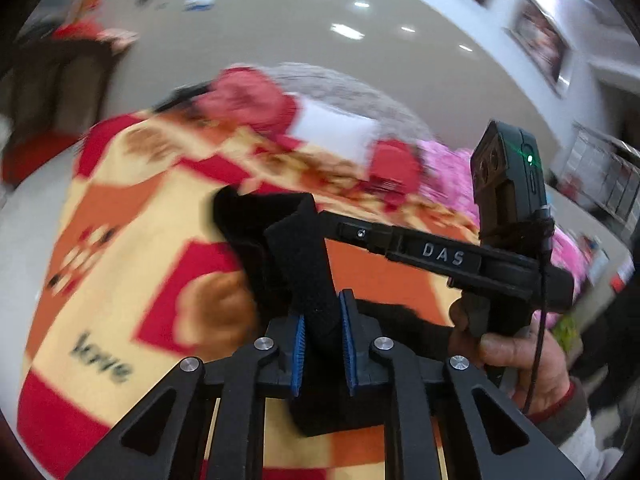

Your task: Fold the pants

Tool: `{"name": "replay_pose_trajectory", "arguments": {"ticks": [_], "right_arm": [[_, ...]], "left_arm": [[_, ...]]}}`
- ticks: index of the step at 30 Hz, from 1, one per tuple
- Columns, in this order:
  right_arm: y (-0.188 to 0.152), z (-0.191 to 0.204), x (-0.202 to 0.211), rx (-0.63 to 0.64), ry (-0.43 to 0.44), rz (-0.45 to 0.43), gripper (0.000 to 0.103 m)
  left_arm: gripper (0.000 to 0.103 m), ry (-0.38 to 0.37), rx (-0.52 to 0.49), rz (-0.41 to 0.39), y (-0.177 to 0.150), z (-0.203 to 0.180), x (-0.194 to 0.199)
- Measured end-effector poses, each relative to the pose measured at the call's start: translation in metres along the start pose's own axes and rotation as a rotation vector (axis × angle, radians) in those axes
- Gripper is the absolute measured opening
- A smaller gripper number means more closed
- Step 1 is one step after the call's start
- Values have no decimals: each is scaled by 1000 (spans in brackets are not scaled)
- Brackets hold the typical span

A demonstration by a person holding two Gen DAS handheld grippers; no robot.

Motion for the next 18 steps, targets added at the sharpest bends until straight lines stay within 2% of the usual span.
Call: {"name": "replay_pose_trajectory", "arguments": {"ticks": [2, 4, 5, 6, 8, 10, 12, 13, 14, 16, 17, 18], "right_arm": [[-8, -19, 39, -55, -57, -52, 21], [-26, -46, 85, -145, -105, -118, 46], [-34, -57, 100, -182, -120, -138, 72], [-44, -68, 114, -220, -140, -152, 83], [-66, -86, 131, -274, -181, -146, 83], [-84, -101, 137, -315, -207, -123, 83], [-97, -110, 140, -358, -204, -126, 83], [-105, -117, 140, -398, -178, -139, 84], [-110, -123, 140, -431, -157, -147, 86], [-122, -135, 137, -500, -103, -151, 88], [-126, -138, 135, -530, -66, -152, 88], [-129, -140, 133, -552, -28, -159, 88]], "left_arm": [[14, -73, -74, 30, -2, -31, -15], [14, -123, -138, 71, -9, -55, -34], [14, -138, -170, 104, -17, -68, -51], [14, -144, -175, 128, -22, -71, -61], [14, -172, -167, 219, -37, -78, -90], [14, -164, -169, 275, -49, -80, -107], [14, -143, -194, 263, -52, -83, -108], [17, -145, -200, 264, -50, -84, -107], [22, -162, -198, 273, -48, -85, -102], [55, -229, -189, 291, -49, -88, -90], [60, -259, -195, 286, -47, -88, -80], [63, -257, -211, 265, -45, -87, -69]]}}
Point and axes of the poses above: each gripper's, at about its wrist camera, not at the fingertips, and x roughly against the way its jaws point, z to its left, y to its top, the point moved 4 cm from there along -x, roughly the way its jaws point, and after that the axes turned 6 degrees about z, right-handed, at the moved point
